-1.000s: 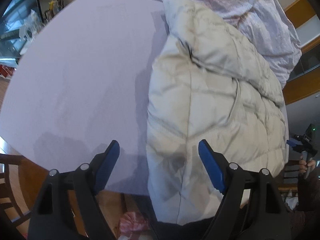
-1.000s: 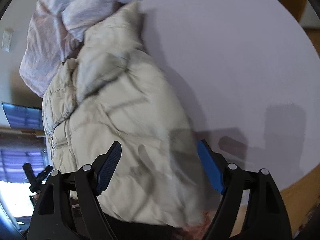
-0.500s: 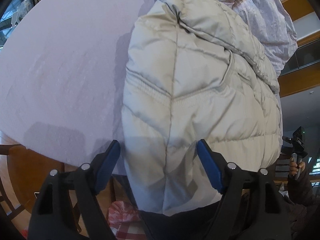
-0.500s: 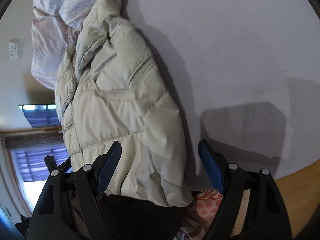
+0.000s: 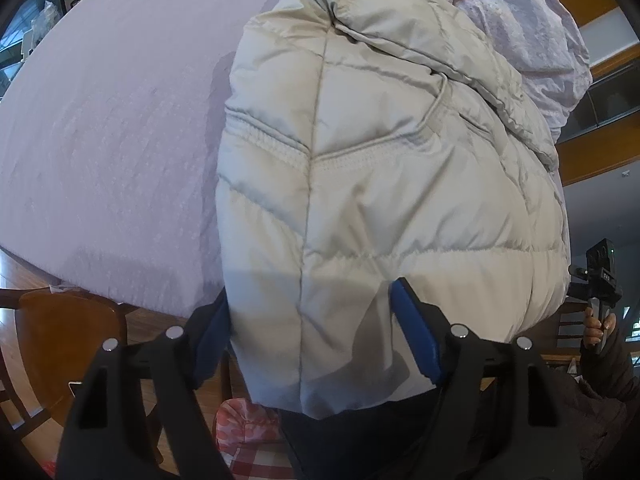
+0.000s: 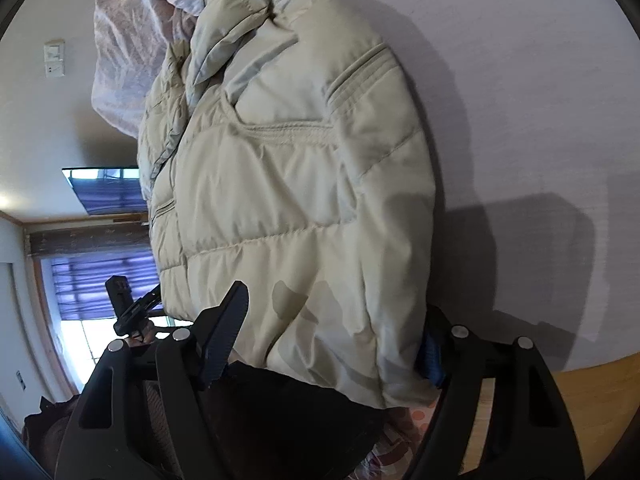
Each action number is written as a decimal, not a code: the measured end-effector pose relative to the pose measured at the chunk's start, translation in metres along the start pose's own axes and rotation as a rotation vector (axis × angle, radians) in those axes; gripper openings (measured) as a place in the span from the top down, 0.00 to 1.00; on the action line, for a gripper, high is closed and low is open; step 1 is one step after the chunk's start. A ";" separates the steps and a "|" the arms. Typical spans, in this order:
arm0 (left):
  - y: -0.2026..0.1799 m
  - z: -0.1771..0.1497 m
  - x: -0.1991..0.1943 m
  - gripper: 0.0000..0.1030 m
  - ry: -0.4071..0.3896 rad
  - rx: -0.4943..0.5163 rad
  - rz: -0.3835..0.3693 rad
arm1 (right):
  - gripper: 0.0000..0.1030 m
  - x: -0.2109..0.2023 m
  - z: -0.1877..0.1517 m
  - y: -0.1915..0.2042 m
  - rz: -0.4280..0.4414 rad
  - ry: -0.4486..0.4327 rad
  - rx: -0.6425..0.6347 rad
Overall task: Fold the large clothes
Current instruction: 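Grasp the jacket hem with both grippers and lift it, then fold the hem toward the collar and open both grippers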
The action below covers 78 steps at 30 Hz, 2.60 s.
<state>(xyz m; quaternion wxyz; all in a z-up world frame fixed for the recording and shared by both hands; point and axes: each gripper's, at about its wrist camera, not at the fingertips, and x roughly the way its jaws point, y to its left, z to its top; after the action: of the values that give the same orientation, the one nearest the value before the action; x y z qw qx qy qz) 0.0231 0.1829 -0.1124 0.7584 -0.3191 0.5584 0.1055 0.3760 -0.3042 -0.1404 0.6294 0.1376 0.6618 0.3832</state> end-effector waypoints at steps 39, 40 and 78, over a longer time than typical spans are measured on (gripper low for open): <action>-0.066 0.077 -0.111 0.89 -0.347 0.086 0.040 | 0.86 -0.038 0.058 0.158 -0.340 -0.370 -0.401; -0.067 0.080 -0.112 0.89 -0.352 0.085 0.041 | 0.86 -0.038 0.063 0.161 -0.352 -0.379 -0.402; -0.082 0.323 -0.039 0.84 -0.418 -0.091 0.207 | 0.86 0.000 0.289 0.172 -0.420 -0.525 -0.071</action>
<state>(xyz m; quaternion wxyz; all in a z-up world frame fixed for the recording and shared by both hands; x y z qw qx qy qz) 0.3037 0.3214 0.0092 0.8274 -0.2654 0.4138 0.2715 0.5953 -0.0933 0.0014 0.8479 0.0705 0.4774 0.2195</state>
